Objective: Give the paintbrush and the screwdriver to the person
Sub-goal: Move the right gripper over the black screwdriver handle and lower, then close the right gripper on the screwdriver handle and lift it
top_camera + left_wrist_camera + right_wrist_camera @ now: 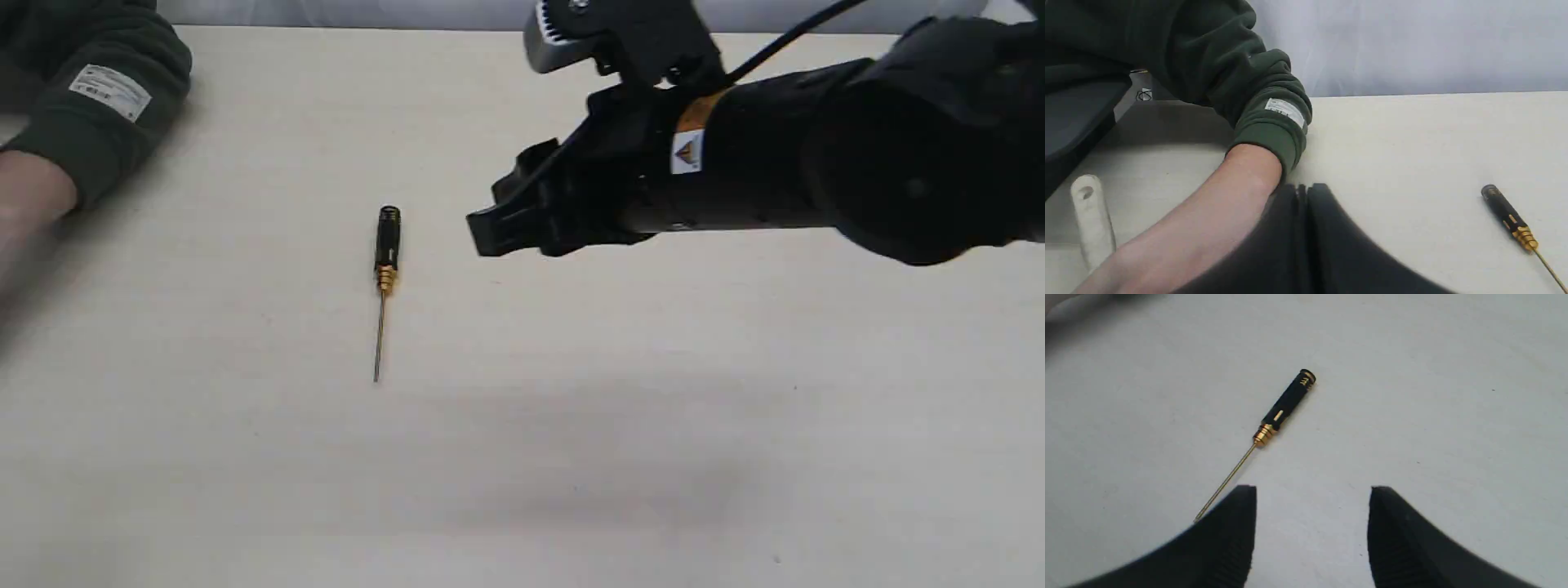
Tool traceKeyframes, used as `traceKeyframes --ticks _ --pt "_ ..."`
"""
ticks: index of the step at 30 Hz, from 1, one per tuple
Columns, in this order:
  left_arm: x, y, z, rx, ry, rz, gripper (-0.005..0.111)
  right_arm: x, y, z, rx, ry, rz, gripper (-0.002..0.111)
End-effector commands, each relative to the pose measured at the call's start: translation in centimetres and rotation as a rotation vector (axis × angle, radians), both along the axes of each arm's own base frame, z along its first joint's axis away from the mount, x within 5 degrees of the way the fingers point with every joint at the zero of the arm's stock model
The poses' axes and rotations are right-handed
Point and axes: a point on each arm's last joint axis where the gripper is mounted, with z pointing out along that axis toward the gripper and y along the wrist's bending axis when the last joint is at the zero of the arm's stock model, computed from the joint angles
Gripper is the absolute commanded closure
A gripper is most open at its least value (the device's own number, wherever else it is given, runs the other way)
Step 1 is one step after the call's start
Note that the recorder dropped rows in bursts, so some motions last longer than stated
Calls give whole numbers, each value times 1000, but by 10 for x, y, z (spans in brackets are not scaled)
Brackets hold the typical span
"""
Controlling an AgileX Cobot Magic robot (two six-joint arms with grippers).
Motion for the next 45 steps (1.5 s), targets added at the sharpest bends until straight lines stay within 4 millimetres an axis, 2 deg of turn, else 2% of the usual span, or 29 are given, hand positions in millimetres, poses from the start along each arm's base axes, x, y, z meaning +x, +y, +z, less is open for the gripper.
traceKeyframes --ticks 1,10,24,32,45 --pt "0 -1 0 -7 -11 -7 107 5 24 -9 -22 -4 65 63" --pt "0 -1 0 -7 -11 -7 107 44 67 -41 -45 76 58 63" --pt "0 -1 1 -5 -12 -7 107 85 106 -71 -116 182 47 63" --pt "0 -1 1 -5 -12 -7 107 98 119 -94 -134 235 38 63" --pt "0 -1 1 -5 -12 -7 107 124 115 -113 -109 324 -37 63"
